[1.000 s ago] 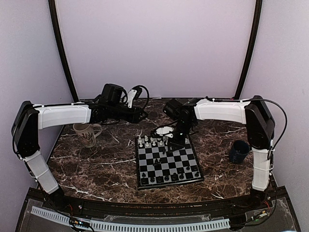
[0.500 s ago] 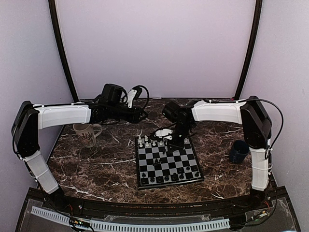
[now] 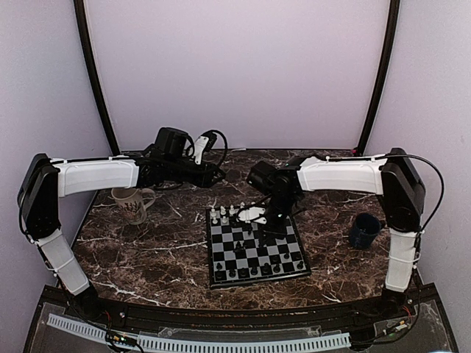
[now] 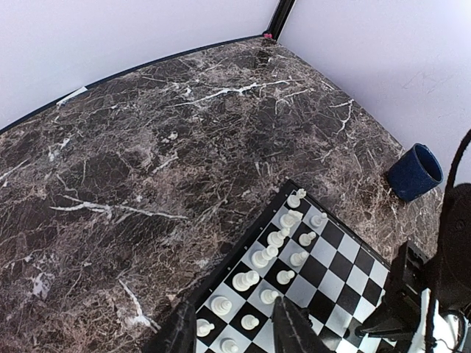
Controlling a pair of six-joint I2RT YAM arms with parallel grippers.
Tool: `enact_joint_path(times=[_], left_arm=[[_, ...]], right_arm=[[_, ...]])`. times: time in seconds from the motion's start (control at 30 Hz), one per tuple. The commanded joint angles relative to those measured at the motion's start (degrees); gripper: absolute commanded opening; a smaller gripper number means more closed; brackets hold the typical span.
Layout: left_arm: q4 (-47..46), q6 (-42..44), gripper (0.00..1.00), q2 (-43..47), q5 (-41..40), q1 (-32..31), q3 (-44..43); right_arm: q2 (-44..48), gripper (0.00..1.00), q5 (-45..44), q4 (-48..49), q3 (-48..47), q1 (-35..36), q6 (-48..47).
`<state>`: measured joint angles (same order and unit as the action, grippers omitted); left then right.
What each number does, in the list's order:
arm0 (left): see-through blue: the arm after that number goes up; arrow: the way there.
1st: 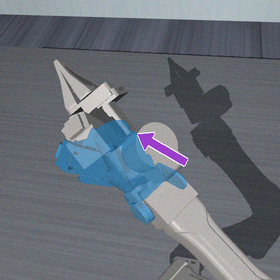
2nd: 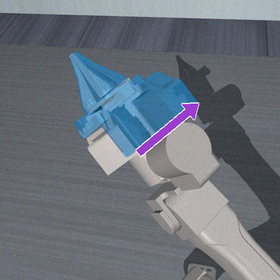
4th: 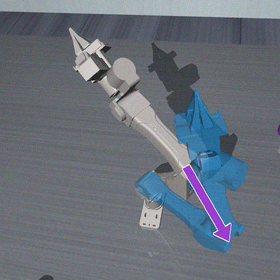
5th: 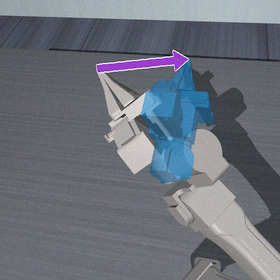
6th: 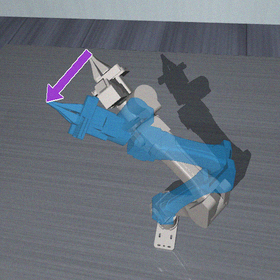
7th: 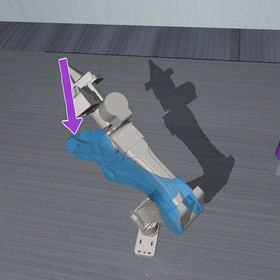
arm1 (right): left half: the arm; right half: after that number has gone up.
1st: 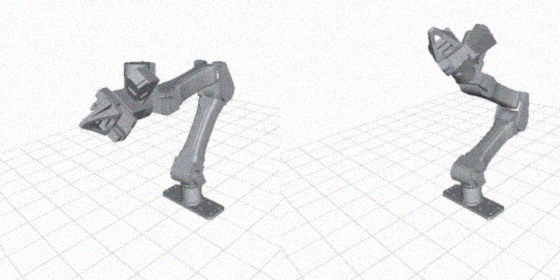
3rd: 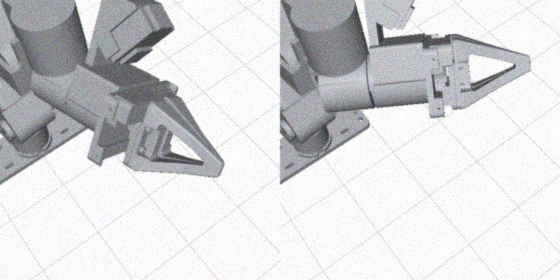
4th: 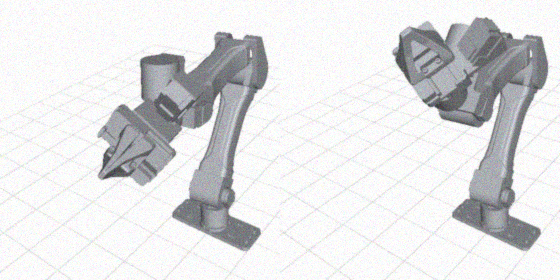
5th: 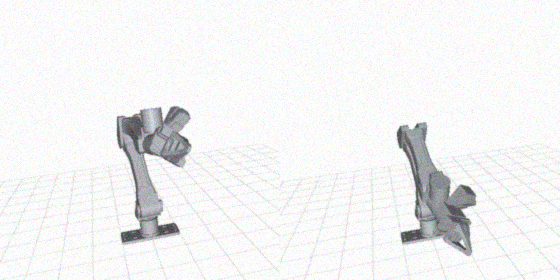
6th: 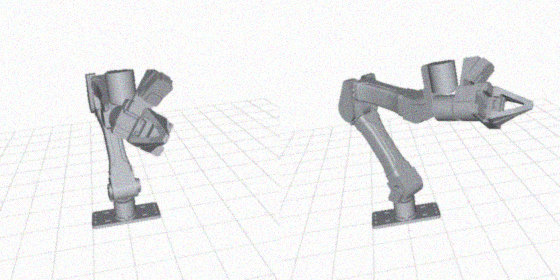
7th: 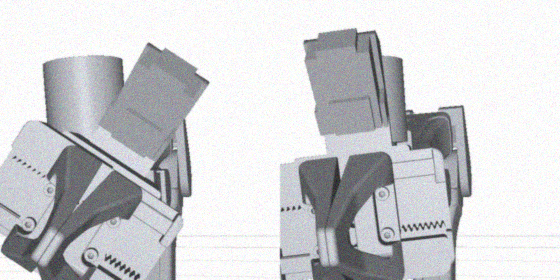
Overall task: Set up the chess pieces on the board
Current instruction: Pick up the pawn from the chessboard, then place the pawn at b7.
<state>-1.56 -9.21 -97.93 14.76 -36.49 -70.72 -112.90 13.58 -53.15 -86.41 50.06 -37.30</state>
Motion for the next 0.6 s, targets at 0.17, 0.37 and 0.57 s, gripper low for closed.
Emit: enact_joint_path(times=[0.17, 0.37, 0.57], left_arm=[[0.90, 0.65, 0.38, 0.61, 1.41, 0.35, -0.65], [0.98, 0.72, 0.38, 0.70, 1.41, 0.29, -0.65], [1.02, 0.81, 0.38, 0.72, 1.41, 0.28, -0.70]], right_arm=[[2.49, 0.04, 2.61, -2.99, 2.97, 3.09, -3.16], [2.13, 0.05, 2.26, -3.58, 3.68, 3.90, -3.85], [1.60, 0.06, 2.32, -3.47, 3.98, 4.33, -3.82]])
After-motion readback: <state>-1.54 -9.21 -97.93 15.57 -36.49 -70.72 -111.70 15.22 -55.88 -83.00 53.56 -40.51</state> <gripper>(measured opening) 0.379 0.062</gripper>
